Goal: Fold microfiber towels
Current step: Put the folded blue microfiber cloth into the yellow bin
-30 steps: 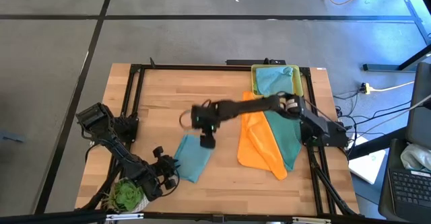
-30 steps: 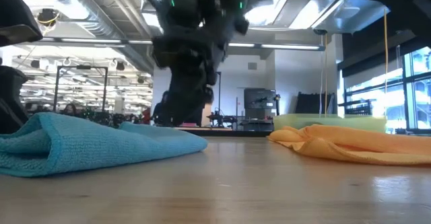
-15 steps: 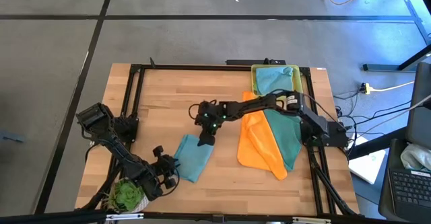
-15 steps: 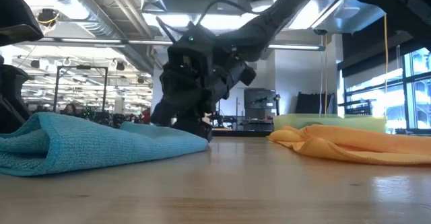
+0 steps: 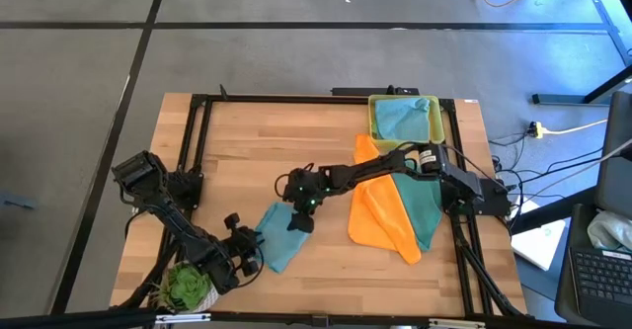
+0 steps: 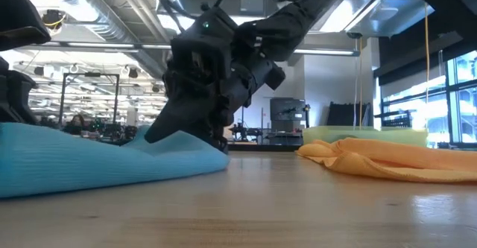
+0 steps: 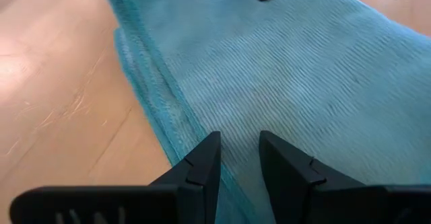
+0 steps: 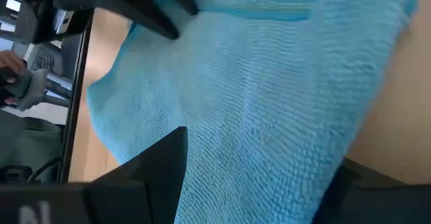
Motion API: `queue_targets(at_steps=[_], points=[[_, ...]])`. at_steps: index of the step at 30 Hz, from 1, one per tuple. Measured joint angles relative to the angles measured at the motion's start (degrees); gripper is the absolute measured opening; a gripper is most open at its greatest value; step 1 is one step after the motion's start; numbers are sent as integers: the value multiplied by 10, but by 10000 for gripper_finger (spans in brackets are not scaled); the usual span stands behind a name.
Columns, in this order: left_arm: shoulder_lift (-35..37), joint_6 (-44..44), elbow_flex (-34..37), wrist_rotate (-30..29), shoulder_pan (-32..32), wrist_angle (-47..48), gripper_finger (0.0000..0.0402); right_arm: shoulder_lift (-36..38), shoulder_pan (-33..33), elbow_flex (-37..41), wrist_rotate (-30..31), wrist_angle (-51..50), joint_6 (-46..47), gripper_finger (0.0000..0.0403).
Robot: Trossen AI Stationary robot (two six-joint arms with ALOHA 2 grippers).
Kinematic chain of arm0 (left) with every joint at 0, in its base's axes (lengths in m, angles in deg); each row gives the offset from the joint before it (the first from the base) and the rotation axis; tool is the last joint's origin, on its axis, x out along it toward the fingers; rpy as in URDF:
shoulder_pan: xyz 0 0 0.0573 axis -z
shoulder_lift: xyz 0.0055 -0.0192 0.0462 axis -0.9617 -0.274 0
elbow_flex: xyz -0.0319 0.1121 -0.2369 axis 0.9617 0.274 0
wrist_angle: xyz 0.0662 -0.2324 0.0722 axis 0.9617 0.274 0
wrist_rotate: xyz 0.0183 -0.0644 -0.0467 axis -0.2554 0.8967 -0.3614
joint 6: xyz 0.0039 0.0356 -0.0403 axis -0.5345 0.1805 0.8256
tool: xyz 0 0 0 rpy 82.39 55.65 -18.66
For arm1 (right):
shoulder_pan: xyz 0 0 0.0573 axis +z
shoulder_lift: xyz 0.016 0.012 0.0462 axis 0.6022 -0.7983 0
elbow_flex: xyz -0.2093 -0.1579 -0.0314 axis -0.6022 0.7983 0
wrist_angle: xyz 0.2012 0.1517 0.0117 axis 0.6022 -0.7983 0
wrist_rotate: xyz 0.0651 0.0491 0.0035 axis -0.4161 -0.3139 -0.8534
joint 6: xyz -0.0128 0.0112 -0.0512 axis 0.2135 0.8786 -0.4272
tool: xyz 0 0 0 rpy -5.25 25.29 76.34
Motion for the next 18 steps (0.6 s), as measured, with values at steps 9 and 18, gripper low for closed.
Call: queue_targets(at_steps=[9, 18], points=[[0, 0, 0, -2, 0, 0, 96, -5, 29, 1, 76, 14, 0, 99], [0, 48, -7, -4, 1, 46, 96, 8, 17, -3, 85, -37, -38, 8]])
